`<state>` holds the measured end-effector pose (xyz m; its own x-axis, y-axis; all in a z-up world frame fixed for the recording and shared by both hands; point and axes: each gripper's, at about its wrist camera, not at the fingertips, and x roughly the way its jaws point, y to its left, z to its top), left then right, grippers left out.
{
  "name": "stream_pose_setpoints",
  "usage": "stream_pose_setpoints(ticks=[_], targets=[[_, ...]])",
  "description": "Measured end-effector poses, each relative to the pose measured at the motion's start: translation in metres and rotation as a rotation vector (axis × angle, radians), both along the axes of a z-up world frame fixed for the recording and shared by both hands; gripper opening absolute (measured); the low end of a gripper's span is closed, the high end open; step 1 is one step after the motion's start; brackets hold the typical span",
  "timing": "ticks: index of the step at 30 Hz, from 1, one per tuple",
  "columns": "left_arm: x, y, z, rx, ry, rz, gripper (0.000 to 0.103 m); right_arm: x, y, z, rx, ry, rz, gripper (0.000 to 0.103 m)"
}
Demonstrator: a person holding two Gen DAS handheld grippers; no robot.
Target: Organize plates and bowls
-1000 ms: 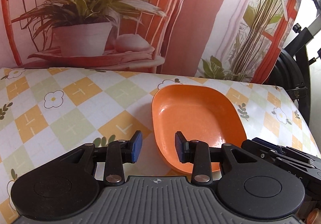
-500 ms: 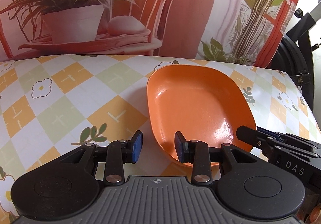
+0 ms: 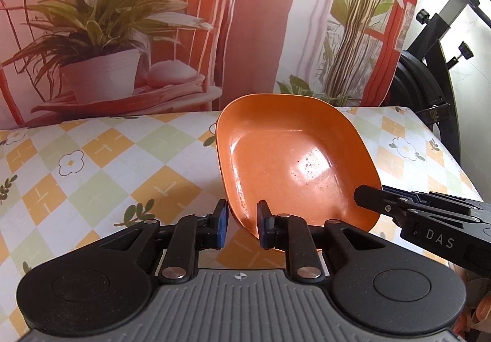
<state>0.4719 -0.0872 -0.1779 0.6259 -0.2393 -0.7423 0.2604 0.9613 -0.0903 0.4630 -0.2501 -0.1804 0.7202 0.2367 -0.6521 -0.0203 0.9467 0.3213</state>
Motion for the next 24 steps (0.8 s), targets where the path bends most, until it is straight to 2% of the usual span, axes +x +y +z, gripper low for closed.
stream_pose_setpoints(ticks=[6, 15, 24], targets=[[-0.034, 0.001, 0.022, 0.004, -0.033, -0.019, 0.021, -0.026, -0.003, 0.02, 0.045, -0.024, -0.014, 0.015], [-0.078, 0.016, 0.047, -0.003, -0.07, -0.021, 0.022, -0.067, 0.011, 0.051, 0.042, -0.064, -0.002, 0.015], [-0.116, 0.051, 0.053, -0.026, -0.076, -0.013, 0.022, -0.106, 0.042, 0.068, 0.041, -0.054, -0.016, 0.014]])
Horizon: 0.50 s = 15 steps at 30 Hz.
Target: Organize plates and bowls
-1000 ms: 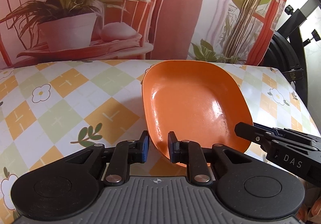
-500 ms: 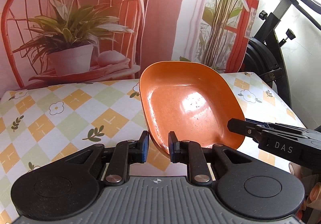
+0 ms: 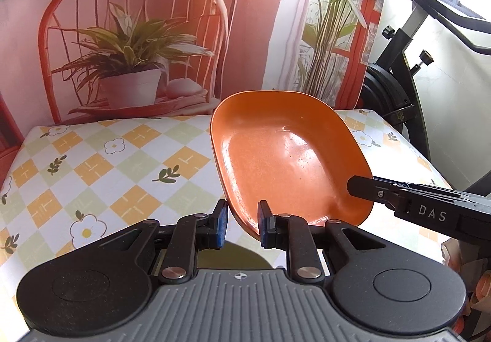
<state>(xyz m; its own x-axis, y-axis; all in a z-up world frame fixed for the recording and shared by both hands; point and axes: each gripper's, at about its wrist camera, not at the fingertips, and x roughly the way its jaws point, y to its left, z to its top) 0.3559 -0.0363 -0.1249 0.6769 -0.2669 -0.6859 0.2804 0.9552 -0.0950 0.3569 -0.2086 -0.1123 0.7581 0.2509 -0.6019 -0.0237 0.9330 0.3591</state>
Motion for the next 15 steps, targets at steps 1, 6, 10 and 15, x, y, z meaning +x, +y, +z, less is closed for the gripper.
stream_pose_setpoints(ticks=[1, 6, 10, 15], targets=[[-0.003, 0.004, 0.001, -0.003, -0.001, 0.0, 0.022, -0.004, 0.004, 0.001, 0.002, -0.003, 0.003, 0.014], [-0.02, 0.027, 0.006, -0.007, -0.005, -0.002, 0.022, -0.022, 0.027, 0.005, -0.002, 0.002, 0.031, 0.014], [-0.03, 0.045, 0.007, 0.001, -0.006, -0.011, 0.022, -0.036, 0.048, 0.005, 0.002, 0.024, 0.051, 0.014], [-0.035, 0.066, 0.004, -0.001, 0.008, -0.004, 0.022, -0.049, 0.071, 0.003, 0.016, 0.068, 0.091, 0.014]])
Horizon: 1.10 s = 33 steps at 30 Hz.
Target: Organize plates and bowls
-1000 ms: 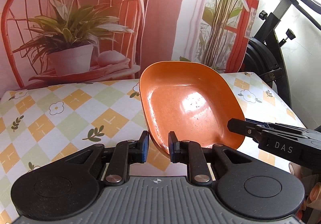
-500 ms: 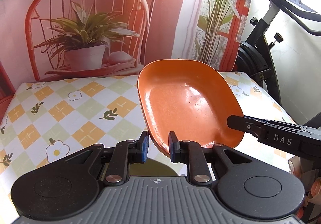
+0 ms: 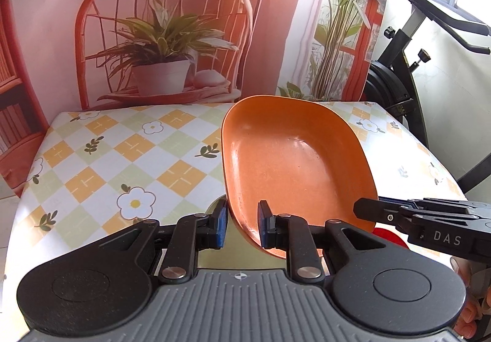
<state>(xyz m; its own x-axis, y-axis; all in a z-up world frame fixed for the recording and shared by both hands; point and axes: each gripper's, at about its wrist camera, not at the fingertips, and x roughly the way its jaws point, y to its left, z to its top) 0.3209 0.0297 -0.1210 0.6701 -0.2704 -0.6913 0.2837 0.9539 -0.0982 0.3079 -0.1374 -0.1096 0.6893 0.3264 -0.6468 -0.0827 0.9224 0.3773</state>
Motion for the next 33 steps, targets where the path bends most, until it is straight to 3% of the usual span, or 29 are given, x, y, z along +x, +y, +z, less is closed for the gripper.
stream_pose_setpoints(ticks=[11, 19, 33], targets=[[0.008, 0.028, -0.021, 0.024, 0.058, -0.026, 0.022, -0.019, 0.039, -0.024, 0.052, 0.161, 0.055, 0.015], [0.016, 0.032, -0.043, 0.039, 0.097, -0.059, 0.022, -0.016, 0.043, -0.048, 0.122, 0.275, 0.021, 0.015], [0.034, 0.029, -0.064, 0.039, 0.133, -0.043, 0.022, -0.008, 0.038, -0.054, 0.116, 0.291, -0.024, 0.015]])
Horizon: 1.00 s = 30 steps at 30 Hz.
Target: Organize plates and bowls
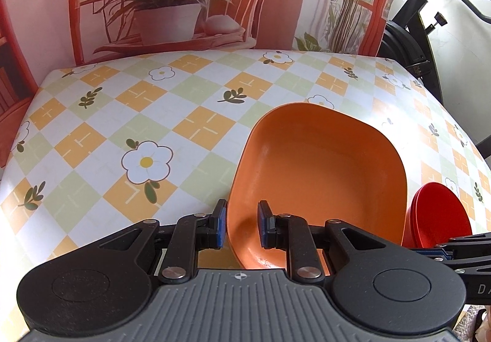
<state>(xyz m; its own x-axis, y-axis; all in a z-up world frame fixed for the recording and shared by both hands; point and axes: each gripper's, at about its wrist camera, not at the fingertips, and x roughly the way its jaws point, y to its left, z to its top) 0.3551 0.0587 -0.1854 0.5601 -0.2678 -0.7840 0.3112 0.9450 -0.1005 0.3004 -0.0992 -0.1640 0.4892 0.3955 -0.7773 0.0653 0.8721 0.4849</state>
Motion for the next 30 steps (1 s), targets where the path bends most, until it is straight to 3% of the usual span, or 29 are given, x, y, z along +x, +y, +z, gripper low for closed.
stream_pose_setpoints(ticks=[30], targets=[[0.0015, 0.001, -0.0064, 0.039, 0.015, 0.003, 0.022, -0.0011, -0.0038, -0.0005, -0.007, 0.022, 0.004, 0.016]])
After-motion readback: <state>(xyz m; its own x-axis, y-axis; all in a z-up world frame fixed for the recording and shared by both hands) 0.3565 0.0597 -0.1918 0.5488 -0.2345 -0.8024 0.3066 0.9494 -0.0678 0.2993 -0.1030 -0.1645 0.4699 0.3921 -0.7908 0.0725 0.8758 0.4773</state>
